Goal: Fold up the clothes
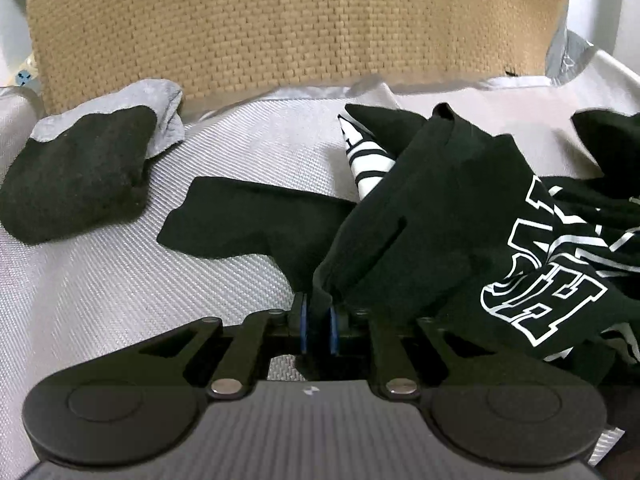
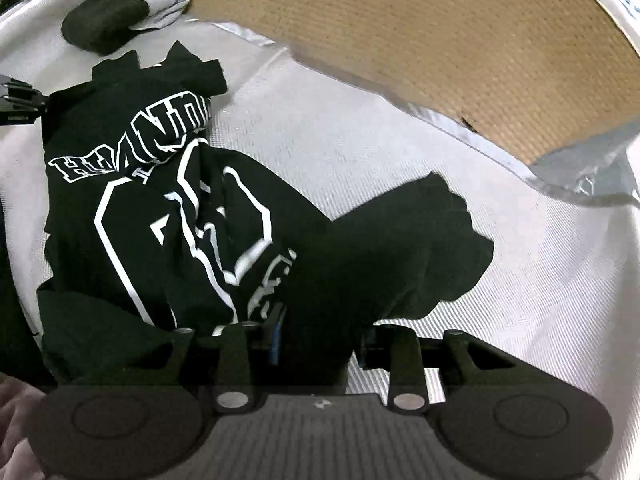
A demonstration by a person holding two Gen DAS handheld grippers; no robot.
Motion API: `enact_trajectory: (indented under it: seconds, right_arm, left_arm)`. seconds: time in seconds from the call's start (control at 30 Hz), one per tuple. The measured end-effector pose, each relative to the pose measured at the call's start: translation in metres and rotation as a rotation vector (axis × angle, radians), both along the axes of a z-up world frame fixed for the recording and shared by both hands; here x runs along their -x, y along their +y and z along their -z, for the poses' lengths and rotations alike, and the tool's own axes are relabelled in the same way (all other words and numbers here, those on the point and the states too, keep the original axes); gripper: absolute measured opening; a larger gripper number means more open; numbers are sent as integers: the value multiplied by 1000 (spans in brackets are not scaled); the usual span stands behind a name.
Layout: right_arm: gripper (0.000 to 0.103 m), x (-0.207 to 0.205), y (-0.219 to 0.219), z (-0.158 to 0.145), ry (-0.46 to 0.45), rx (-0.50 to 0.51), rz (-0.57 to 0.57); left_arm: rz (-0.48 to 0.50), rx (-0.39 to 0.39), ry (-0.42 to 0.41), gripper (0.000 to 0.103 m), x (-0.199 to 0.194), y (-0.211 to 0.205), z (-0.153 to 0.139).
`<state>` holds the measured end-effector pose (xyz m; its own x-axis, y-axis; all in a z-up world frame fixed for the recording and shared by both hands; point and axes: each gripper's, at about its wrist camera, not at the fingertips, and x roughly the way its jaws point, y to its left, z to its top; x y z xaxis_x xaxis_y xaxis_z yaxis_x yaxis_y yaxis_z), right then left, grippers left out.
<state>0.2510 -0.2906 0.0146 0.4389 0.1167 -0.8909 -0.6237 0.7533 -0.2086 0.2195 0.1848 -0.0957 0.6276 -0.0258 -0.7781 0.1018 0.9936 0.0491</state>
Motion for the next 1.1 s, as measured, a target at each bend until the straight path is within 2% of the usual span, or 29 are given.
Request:
enact_trajectory:
  seconds: [0.07,0.13,0.23,0.3,0.37,0.4,0.6,0.67,0.73,0.87,0.97,1.1]
  right_arm:
    - [45,2,-15,-6,-4,8,13]
    - [56,-1,-29,-9,6,-16,35]
    - [56,-5,-45,-18,-26,-14,69]
    - [56,-10,-41,-24,-106,-18,92]
    - [56,-15,-25,-26,-144,-68,33]
    - [60,-20,-10,-22,-150,-95,-14]
    - [62,-57,109,44,-106,-164,-426]
    - [62,-74,143,57,-93,-202,-513]
    - [62,-95,172,67,-87,-241,-562]
    - [62,-137,218,82,-26,-216,-602]
    - [62,-166,229,87,96,-254,-618]
    - [62,-187,232,85,102,-334,-652]
  left_arm:
    - [-4,4,4,12,-4,-1,2]
    - [-2,3,4,12,-5,-3,2]
    - [-1,3,1,12,-5,-4,3]
    - [2,9,2,12,-4,-4,3]
    - [5,10,4,12,-4,-4,4]
    - [7,10,5,12,-3,-5,4]
    - [24,3,9,12,2,-7,4]
    - [25,13,13,12,3,-4,4]
    - [26,23,18,12,4,0,4]
    - [29,42,26,12,6,4,5]
    - [37,50,26,12,6,3,5]
    - [51,54,35,12,4,4,7]
